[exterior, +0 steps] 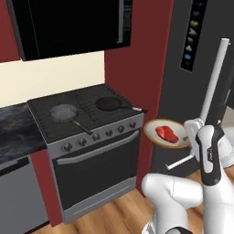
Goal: Place one of the steaks on the plate and the other in the bowl. Then place the bowl in the fridge.
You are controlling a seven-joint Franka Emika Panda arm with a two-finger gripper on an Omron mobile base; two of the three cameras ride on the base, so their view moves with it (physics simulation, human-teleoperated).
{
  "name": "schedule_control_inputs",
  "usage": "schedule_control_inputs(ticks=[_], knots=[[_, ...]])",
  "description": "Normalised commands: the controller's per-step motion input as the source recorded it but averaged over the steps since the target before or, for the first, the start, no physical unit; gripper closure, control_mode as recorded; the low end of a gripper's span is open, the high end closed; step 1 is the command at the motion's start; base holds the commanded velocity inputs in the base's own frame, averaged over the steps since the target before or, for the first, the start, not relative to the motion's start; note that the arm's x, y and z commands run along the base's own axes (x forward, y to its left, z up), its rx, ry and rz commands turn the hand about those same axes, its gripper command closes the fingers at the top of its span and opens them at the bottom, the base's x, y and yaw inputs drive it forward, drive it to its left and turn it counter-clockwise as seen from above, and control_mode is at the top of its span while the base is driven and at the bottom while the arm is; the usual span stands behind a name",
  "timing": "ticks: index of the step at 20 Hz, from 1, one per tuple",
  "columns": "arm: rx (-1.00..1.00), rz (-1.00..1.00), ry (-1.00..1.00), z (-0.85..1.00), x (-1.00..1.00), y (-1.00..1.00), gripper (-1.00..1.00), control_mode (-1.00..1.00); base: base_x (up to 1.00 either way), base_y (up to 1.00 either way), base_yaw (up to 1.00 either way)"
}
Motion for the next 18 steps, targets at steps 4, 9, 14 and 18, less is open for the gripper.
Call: schedule_control_inputs(ticks=[4,9,14,18], knots=[[0.0,0.0,0.0,0.0,0.0,0.0,1.0,1.0,-0.4,-0.53,0.0],[0.0,0.0,0.0,0.0,0.0,0.0,1.0,1.0,-0.34,-0.7,0.0],[0.0,0.0,0.0,0.0,0.0,0.0,1.0,1.0,-0.14,-0.99,0.03],[0.0,0.0,0.0,0.0,0.0,0.0,1.0,1.0,-0.08,-1.0,0.04]])
